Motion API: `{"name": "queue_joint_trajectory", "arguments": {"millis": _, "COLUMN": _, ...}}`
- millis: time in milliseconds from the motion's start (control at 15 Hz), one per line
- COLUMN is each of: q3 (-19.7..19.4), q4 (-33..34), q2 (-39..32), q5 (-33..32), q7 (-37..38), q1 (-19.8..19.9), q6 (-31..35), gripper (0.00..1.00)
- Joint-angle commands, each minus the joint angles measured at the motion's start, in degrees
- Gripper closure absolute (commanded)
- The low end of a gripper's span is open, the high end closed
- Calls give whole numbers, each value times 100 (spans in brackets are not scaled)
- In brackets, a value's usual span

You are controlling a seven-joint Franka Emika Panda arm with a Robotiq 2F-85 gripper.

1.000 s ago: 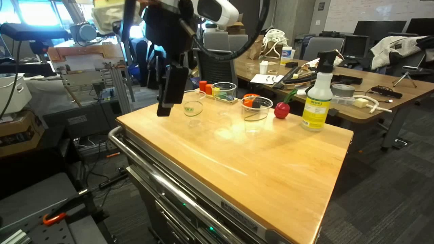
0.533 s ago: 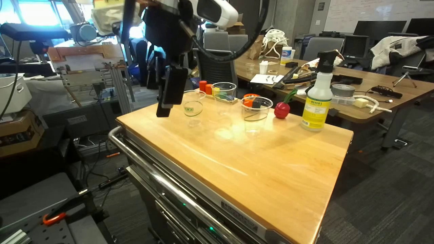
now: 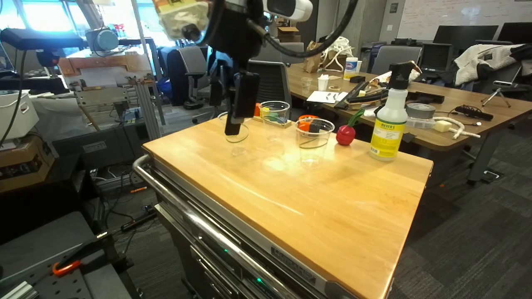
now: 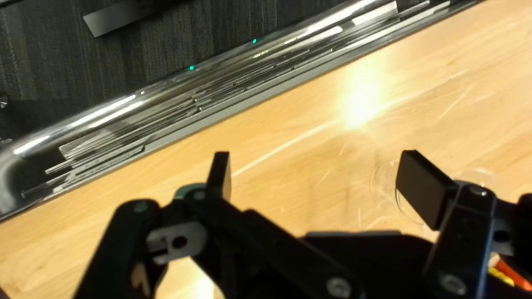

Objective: Stack the three cups together

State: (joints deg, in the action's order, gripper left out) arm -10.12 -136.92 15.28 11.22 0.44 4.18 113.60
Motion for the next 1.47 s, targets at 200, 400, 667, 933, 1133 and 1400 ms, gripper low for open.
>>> {"name": "queue_joint_trajectory", "arguments": {"millis": 200, "q3": 274, "q4": 1381, "q2": -1451, "q5": -476, "q7": 1041, "q1": 117, "q6": 761, "gripper": 0}}
{"name": "queue_joint_trajectory", "arguments": {"millis": 400, "q3": 279, "q4": 1940, "q2": -2040, "q5": -603, "q7": 1545, "q1": 89, "q6": 1124, "gripper": 0}}
{"name": "queue_joint_trajectory", "arguments": {"millis": 667, "q3": 214, "q4": 2546, "q2": -2718, "q5": -1005, "q7": 2061, "q1": 24, "q6": 1330, "gripper": 0}}
{"name": "queue_joint_trajectory", "arguments": {"millis": 933, "q3": 159, "q4": 2969, "q2": -3254, "q5": -1222, "q7": 2362, "q1": -17, "q6": 1275, "gripper": 0}}
{"name": "queue_joint_trajectory", "arguments": {"millis": 1133, "q3": 138, "q4": 3184, "q2": -3583, "q5": -1242, "q7": 2438, "q1": -41, "q6": 1316, "gripper": 0}}
{"name": "queue_joint_trajectory", "arguments": {"millis": 1400, "q3": 85, "q4": 3368, "q2": -3847, "q5": -1214, "q7": 2614, "q1": -65, "q6": 1385, "gripper": 42}}
